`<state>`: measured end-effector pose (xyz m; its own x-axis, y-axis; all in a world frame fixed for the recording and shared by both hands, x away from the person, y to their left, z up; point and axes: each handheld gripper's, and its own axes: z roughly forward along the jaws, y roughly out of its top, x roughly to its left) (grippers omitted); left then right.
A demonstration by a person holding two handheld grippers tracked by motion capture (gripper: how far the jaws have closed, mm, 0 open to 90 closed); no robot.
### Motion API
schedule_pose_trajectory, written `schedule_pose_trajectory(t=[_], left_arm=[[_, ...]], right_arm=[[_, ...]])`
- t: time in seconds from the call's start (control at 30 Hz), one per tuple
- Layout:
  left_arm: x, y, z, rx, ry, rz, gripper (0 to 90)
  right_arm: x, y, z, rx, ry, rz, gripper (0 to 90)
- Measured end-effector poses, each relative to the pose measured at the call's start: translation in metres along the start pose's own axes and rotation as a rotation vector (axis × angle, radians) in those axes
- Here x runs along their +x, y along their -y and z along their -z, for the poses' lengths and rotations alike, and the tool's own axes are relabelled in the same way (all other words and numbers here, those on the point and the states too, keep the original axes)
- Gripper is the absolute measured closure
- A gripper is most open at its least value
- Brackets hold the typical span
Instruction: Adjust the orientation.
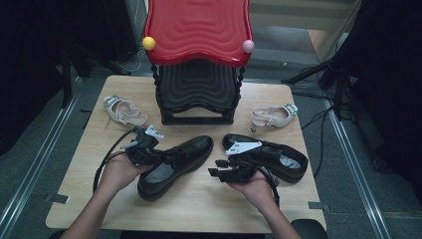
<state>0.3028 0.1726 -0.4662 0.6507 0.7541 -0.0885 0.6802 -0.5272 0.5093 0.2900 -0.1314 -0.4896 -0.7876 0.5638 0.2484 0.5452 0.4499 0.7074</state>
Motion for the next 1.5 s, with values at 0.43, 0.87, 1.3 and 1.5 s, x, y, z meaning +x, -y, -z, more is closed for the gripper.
schedule_pose_trajectory(t=[0.43, 0.87, 1.3, 1.5], left_arm=[[0.006, 0.005, 0.022, 0.008, 0.114, -0.021, 52.3], [0.031, 0.020, 0.065, -0.078, 0.107, 0.007, 52.3], [0.056, 0.043, 0.009, -0.040, 0.201, 0.073, 82.9], [0.052, 0.046, -0.002, -0.025, 0.223, 0.088, 82.1]], right_arm=[[0.003, -0.001, -0.006, 0.022, 0.001, -0.001, 56.2], [0.010, -0.003, -0.013, 0.028, -0.010, -0.001, 57.7], [0.027, -0.014, -0.031, 0.043, -0.063, -0.006, 73.8], [0.036, -0.024, -0.044, 0.060, -0.113, -0.008, 88.3]])
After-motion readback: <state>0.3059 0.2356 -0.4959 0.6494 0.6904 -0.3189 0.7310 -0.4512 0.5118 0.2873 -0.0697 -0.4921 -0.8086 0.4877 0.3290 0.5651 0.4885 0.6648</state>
